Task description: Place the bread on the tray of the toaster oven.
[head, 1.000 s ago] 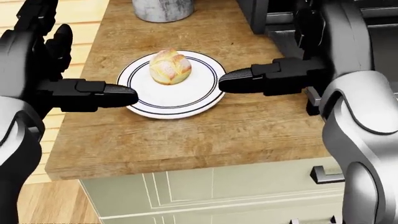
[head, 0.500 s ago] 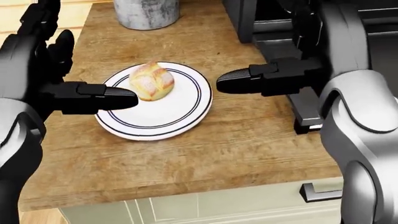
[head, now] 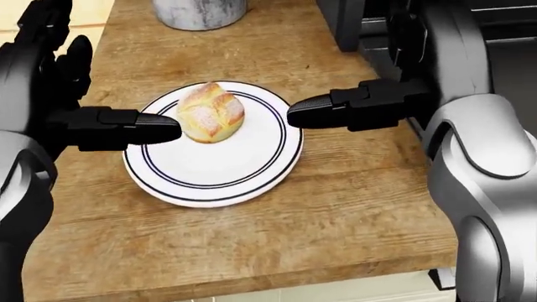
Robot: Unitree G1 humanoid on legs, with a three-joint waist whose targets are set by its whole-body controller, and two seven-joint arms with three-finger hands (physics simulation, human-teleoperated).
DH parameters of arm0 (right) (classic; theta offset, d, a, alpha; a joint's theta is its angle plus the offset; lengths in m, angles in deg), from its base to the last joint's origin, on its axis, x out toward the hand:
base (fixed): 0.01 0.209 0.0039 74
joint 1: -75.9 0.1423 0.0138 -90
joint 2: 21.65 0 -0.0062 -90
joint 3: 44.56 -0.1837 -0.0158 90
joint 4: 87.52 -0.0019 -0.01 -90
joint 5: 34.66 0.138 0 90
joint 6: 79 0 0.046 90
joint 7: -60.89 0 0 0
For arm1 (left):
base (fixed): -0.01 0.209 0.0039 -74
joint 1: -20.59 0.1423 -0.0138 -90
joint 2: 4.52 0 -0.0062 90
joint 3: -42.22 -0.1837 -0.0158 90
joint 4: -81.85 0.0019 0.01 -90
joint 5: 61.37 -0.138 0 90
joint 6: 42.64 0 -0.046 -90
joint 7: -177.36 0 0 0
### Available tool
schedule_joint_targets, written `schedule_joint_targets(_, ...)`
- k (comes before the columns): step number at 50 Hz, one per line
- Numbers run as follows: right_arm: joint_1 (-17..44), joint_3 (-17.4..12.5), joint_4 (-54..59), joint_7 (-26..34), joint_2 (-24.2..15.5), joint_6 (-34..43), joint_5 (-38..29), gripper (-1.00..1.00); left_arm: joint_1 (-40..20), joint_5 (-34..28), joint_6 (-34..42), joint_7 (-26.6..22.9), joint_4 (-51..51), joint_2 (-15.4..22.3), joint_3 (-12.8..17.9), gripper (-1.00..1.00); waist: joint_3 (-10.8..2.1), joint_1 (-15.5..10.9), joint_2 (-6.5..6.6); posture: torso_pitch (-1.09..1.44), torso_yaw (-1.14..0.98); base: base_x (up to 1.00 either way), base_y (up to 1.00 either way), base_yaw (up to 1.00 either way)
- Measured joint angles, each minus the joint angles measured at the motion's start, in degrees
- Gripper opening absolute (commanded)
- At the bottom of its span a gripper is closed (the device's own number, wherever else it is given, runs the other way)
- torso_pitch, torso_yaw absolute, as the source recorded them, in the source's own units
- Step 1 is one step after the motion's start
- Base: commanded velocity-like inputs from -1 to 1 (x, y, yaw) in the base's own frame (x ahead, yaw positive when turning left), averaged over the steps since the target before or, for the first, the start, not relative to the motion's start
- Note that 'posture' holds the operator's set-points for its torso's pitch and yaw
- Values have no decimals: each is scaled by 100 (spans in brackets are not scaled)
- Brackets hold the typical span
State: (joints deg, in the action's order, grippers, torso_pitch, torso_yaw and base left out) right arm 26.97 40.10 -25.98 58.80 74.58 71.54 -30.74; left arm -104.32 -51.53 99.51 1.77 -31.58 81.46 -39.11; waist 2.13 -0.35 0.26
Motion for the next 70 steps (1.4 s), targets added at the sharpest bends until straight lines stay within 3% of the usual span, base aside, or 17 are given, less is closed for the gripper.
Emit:
schedule_joint_targets(12, -35, -14, -55, 49, -18, 23, -141, 100, 2, 0, 42, -27, 96, -47, -78, 100, -19, 9, 9, 0, 0, 0, 0, 22)
schedule_joint_targets(22, 64, 142, -45, 143, 65, 1, -148, 100, 47, -77, -29, 39, -58, 46, 143, 100, 26, -282, -98, 0, 0, 0, 0, 84)
schedule_joint_targets(26, 38, 123, -89, 179, 15, 37, -169, 100, 52, -95, -20, 52, 4, 7, 86, 100, 32, -173, 30, 0, 0, 0, 9, 0)
schedule_joint_targets(32, 7, 37, -132, 137, 28, 115, -327, 100, 60, -8, -10, -21, -23, -19, -29, 100, 34, -24, 83, 0, 0, 0, 0, 7)
schedule_joint_targets(35, -39, -15, -140, 129, 41, 120, -346, 100, 62, 2, -12, -43, 68, -33, -65, 100, 16, -44, -3, 0, 0, 0, 0, 92)
schedule_joint_targets(38, 8, 40, -82, 132, 86, 46, -317, 100, 97, -27, -11, -24, -30, 17, 48, 100, 12, -94, -229, 0, 0, 0, 0, 31)
schedule_joint_targets(39, 21, 77, -82, 147, 74, 27, -292, 100, 88, -57, -35, -1, -57, 14, 98, 100, 24, -92, -239, 0, 0, 0, 0, 0)
schedule_joint_targets(47, 17, -22, -33, 105, 41, 44, -316, 100, 39, -17, -41, -39, 20, -33, -53, 100, 50, 37, 52, 0, 0, 0, 0, 0)
schedule_joint_targets(59, 40, 170, -44, 225, 52, 124, -384, 100, 47, -59, -50, -42, 15, -11, -1, 100, -1, 37, -33, 0, 0, 0, 0, 0)
schedule_joint_targets(70, 306, 193, 227, 419, 57, 113, -571, 100, 61, -54, -60, -79, 44, 33, 70, 100, 8, 35, -20, 0, 0, 0, 0, 0)
